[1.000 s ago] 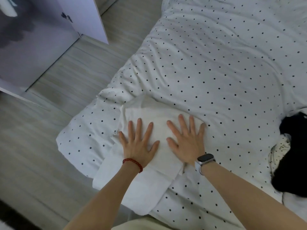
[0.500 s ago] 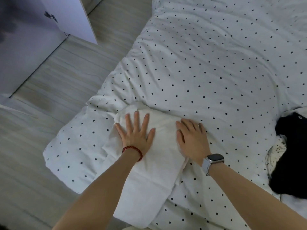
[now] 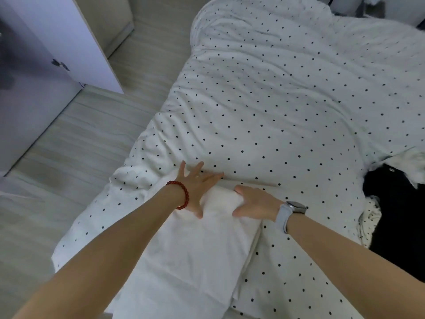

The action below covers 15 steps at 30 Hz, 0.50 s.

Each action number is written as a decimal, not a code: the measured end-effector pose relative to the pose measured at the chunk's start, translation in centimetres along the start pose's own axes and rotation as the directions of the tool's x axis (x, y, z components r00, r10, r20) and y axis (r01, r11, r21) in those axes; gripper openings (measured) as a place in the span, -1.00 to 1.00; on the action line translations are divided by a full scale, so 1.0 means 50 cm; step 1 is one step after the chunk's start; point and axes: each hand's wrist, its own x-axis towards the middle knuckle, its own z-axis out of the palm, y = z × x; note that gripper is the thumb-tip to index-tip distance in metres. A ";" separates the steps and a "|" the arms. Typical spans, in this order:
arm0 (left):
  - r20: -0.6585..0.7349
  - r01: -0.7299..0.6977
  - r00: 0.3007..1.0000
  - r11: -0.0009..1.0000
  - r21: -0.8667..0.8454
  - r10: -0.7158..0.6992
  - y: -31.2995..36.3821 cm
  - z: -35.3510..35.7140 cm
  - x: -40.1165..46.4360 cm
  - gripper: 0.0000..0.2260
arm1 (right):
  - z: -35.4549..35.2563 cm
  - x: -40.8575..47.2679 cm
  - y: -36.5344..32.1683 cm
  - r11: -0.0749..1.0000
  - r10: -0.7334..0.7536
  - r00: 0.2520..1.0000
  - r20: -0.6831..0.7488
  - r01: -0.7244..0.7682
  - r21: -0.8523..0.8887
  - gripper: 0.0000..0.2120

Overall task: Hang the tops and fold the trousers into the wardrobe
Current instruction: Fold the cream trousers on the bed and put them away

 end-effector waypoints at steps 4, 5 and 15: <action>0.121 0.038 0.992 0.993 -0.111 -0.024 -0.001 -0.083 0.000 -0.31 | -0.037 -0.025 -0.006 0.995 -0.081 0.996 -0.049 0.083 0.048 -0.69; 0.109 0.052 0.993 0.989 -0.141 -0.037 -0.007 -0.106 -0.002 -0.44 | -0.055 -0.032 -0.010 0.994 -0.088 0.994 -0.070 0.093 0.061 -0.70; -0.649 0.143 0.760 0.977 0.157 -0.008 0.027 -0.371 0.054 -0.71 | -0.335 -0.085 0.023 0.963 -0.132 0.749 -0.650 -0.059 -0.263 -0.76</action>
